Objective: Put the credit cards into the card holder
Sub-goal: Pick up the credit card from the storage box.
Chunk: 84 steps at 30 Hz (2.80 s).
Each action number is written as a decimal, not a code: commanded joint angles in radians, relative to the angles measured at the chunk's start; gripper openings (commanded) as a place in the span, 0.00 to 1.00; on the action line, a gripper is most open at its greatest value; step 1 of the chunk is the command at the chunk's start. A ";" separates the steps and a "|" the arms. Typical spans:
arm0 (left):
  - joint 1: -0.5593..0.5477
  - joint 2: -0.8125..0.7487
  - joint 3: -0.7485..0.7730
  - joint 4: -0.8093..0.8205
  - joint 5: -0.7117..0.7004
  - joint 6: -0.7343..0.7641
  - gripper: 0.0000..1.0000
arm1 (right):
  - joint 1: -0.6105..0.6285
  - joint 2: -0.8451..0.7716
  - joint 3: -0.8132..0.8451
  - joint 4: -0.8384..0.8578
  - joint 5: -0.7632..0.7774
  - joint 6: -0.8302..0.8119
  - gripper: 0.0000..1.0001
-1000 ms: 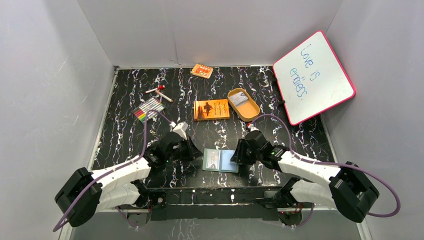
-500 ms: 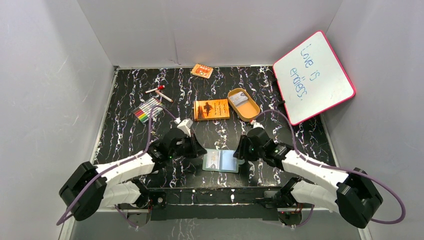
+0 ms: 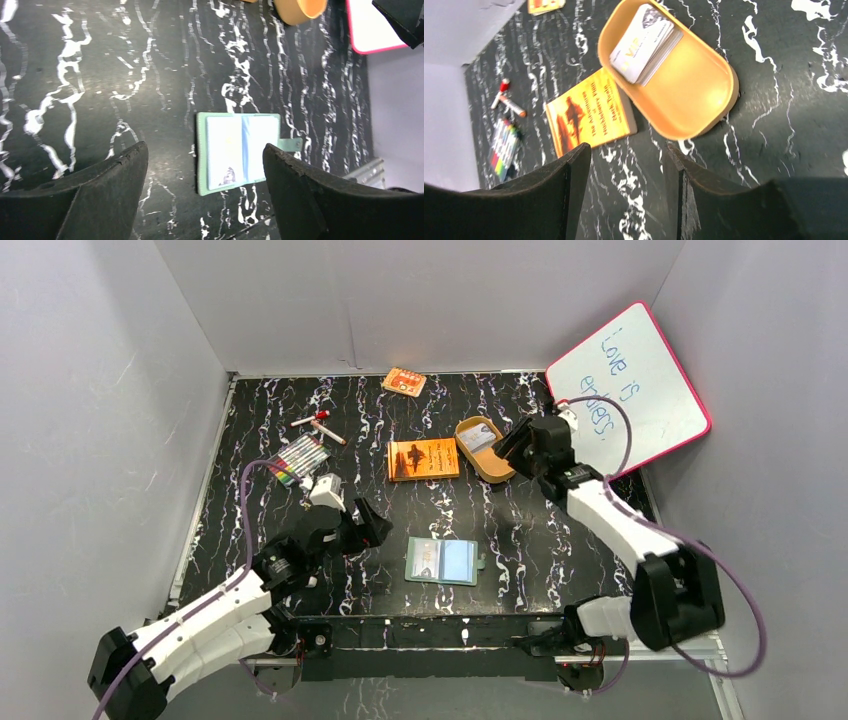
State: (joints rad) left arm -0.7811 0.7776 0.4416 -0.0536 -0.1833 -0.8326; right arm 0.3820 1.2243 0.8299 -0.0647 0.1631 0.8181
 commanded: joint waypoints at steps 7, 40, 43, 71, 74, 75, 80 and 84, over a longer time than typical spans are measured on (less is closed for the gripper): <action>0.002 -0.061 0.072 -0.187 -0.170 -0.022 0.85 | -0.023 0.386 0.254 0.197 0.025 0.162 0.62; 0.001 0.004 0.028 -0.136 -0.163 -0.032 0.85 | -0.024 0.750 0.429 0.125 0.058 0.304 0.52; 0.002 0.005 0.028 -0.137 -0.167 -0.030 0.85 | -0.023 0.758 0.428 0.126 0.055 0.302 0.47; 0.001 0.012 0.025 -0.133 -0.154 -0.035 0.85 | -0.025 0.666 0.330 0.170 0.057 0.259 0.25; 0.001 0.015 0.025 -0.130 -0.150 -0.034 0.85 | -0.025 0.654 0.325 0.171 0.058 0.256 0.21; 0.002 0.015 0.025 -0.130 -0.148 -0.035 0.85 | -0.025 0.648 0.321 0.171 0.058 0.255 0.20; 0.001 0.013 0.029 -0.132 -0.148 -0.034 0.85 | -0.025 0.611 0.299 0.174 0.059 0.243 0.15; 0.002 0.008 0.029 -0.130 -0.146 -0.037 0.84 | -0.025 0.587 0.292 0.172 0.059 0.233 0.06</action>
State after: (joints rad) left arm -0.7811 0.7956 0.4717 -0.2001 -0.3172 -0.8715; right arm 0.3595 1.8648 1.1343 0.1062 0.2066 1.0847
